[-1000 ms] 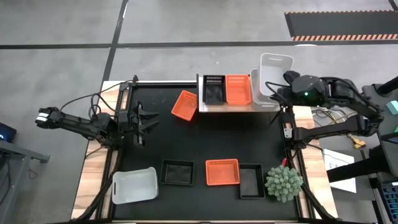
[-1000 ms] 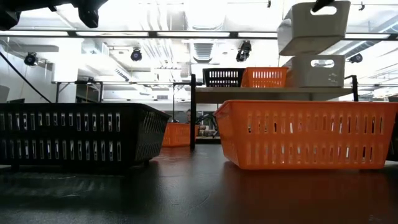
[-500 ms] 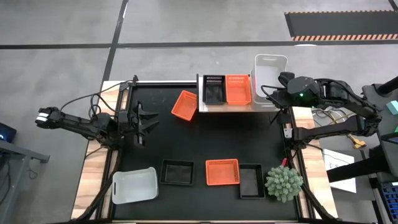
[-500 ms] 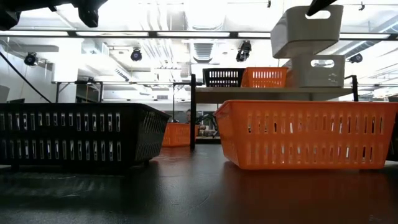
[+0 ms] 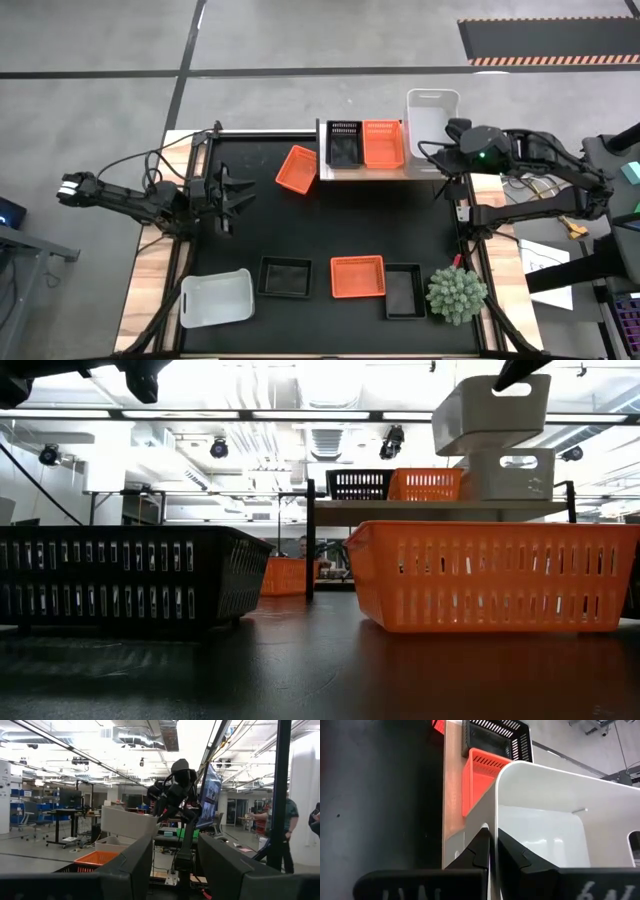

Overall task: Stack baskets on shelf by color
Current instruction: Stack the top white bin on the white bin on the shelf

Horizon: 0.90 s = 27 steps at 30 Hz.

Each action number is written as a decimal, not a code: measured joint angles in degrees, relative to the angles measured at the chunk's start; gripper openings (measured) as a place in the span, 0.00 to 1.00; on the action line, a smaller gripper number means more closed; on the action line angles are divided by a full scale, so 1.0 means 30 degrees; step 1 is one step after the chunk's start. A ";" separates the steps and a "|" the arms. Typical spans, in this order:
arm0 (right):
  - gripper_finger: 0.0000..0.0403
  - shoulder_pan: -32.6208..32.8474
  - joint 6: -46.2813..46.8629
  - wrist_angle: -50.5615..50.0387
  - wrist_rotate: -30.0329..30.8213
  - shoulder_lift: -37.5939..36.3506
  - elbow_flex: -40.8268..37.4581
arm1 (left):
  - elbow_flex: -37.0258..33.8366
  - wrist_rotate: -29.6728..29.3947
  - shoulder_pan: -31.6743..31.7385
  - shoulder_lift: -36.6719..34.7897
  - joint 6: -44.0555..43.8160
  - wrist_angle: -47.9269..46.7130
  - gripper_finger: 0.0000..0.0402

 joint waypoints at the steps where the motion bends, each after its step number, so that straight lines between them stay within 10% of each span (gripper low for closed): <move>1: 0.02 0.0000 -0.0004 0.0012 0.0211 -0.0054 -0.0144 | 0.0000 -0.0006 0.0000 0.0000 0.0000 0.0000 0.36; 27: 0.02 0.0000 0.0157 0.0532 0.1413 -0.0445 -0.1591 | 0.0000 0.0001 0.0000 0.0000 0.0007 0.0007 0.36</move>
